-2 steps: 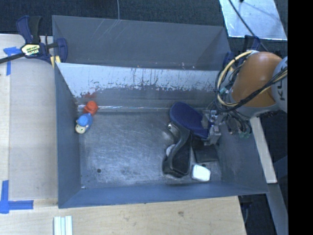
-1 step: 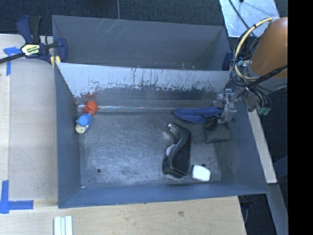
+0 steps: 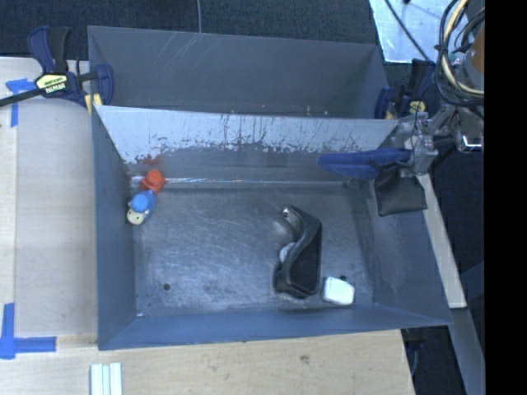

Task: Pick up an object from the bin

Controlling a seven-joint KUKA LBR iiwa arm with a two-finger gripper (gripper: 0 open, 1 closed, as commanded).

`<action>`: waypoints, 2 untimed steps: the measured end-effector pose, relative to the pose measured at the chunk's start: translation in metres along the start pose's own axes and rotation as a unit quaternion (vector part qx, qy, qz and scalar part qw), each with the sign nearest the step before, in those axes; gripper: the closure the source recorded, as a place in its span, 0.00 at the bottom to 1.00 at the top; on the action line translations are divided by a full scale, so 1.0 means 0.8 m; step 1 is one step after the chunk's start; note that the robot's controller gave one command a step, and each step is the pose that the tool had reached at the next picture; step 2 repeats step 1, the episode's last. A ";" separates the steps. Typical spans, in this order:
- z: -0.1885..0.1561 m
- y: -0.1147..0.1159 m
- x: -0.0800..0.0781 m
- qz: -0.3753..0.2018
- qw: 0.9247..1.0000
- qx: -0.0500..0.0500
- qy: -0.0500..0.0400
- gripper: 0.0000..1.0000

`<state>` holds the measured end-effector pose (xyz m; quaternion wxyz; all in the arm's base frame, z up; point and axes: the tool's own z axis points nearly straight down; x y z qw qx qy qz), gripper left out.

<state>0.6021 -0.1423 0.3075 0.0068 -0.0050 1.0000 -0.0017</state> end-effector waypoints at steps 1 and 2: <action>0.069 -0.005 -0.009 -0.099 0.995 -0.003 0.007 1.00; 0.069 -0.005 -0.009 -0.099 0.995 -0.003 0.007 1.00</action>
Offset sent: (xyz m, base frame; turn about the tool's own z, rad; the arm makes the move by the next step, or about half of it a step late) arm 0.0076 -0.0043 -0.0537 -0.1995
